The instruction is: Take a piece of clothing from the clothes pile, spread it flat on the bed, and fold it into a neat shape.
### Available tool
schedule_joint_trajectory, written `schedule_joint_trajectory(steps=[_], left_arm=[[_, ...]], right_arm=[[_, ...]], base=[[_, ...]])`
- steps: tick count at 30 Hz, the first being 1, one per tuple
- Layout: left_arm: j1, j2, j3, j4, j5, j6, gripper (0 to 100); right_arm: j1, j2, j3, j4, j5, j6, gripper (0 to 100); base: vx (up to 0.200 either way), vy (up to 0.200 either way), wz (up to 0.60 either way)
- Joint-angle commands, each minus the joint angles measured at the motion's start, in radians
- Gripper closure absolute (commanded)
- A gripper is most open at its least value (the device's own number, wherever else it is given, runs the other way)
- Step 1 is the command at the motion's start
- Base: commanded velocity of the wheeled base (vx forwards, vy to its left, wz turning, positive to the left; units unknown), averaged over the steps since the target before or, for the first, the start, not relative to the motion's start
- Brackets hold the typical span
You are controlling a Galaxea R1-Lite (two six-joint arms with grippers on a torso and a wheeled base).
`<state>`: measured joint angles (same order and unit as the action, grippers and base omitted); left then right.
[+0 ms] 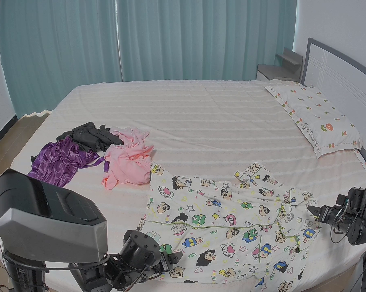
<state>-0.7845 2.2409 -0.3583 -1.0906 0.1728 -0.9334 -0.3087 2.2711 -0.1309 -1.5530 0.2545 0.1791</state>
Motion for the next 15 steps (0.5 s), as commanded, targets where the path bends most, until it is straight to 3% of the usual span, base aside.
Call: schedule_joint_trajectory(steps=[1, 2, 3, 9, 15], left_arm=[[0.008, 0.005, -0.045, 0.0, 0.017, -0.036, 0], [0.008, 0.005, -0.045, 0.0, 0.024, -0.041, 0], [0.007, 0.005, -0.044, 0.0, 0.027, -0.041, 100], [0.013, 0.002, -0.03, 0.0, 0.071, -0.042, 100], [0.07, -0.017, -0.027, 0.0, 0.116, -0.038, 100]], right_arm=[[0.002, -0.001, 0.013, -0.018, 0.0, -0.003, 0], [0.0, -0.001, 0.013, -0.018, 0.0, -0.003, 0], [0.0, -0.004, 0.011, -0.018, 0.0, -0.003, 0], [0.003, -0.019, 0.013, -0.018, -0.001, -0.003, 0], [0.003, -0.038, 0.023, -0.018, -0.001, -0.004, 0]], base=[[0.0, 0.0, 0.0], [0.0, 0.0, 0.0], [0.0, 0.0, 0.0], [0.0, 0.0, 0.0], [0.0, 0.0, 0.0]])
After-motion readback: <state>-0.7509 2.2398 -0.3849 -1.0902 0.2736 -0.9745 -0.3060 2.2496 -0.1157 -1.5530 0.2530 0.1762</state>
